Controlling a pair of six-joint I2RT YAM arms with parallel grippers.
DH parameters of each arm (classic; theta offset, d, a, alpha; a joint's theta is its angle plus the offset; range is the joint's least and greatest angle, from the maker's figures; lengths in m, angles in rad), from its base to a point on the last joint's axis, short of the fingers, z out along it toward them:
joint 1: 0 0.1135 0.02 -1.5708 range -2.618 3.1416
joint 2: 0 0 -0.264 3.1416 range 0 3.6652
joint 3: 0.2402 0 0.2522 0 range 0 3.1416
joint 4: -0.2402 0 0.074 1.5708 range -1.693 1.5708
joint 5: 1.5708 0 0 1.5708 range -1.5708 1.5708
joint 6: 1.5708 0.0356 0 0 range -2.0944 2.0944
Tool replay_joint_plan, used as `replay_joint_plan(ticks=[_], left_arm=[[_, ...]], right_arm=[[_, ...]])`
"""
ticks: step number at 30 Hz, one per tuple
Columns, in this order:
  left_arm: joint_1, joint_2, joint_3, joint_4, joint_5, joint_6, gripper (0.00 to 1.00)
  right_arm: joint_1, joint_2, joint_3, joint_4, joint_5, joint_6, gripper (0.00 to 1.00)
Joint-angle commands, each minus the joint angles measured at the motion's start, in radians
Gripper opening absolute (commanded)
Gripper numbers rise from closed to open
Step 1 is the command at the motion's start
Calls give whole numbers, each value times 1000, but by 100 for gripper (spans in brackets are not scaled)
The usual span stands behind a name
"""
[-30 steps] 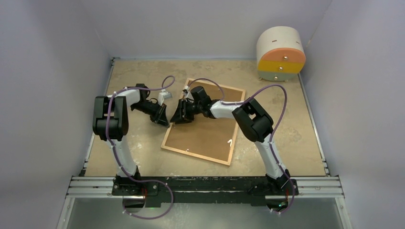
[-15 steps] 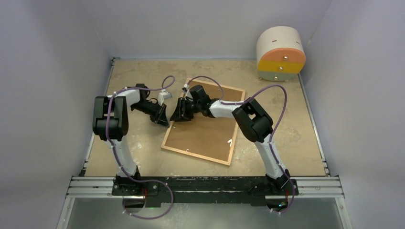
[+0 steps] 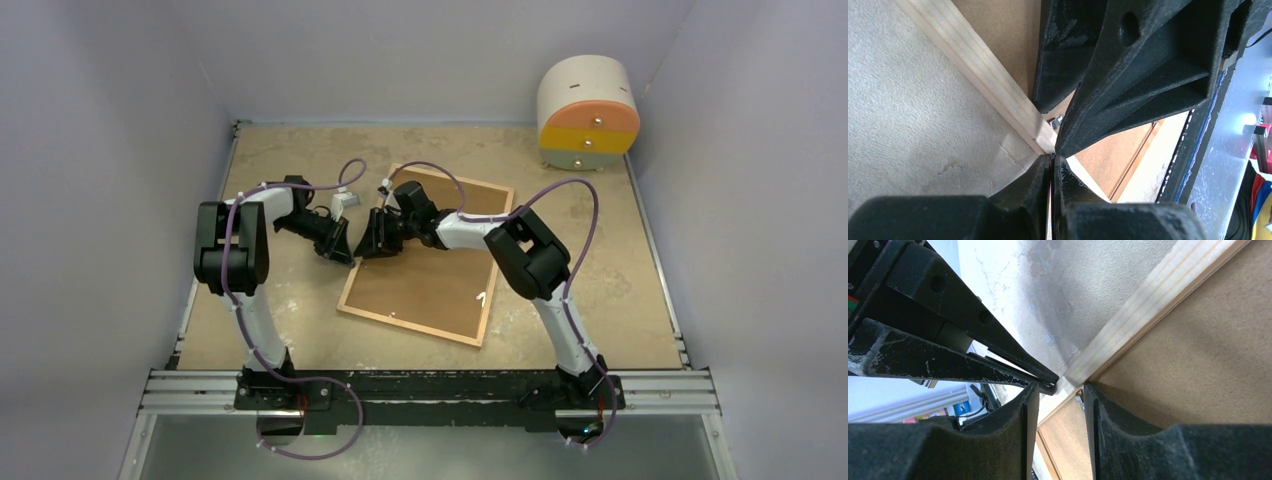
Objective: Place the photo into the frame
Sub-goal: Install the photo frame at the center of the board.
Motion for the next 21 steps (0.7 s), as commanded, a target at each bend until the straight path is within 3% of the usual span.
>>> replay_joint_plan(ticks=[1,16,21], left_arm=[[-28,5,-20,64,-50,39,5],[-28,14,-14,64,-47,39,5],[-27,8,7,71,-52,21,6]], right_arm=[[32,18,-8,-85,-26,-19,41],[52,-17,-66,-99,-73,-11,42],[-4,-18,-15,-94,-41,-8,46]])
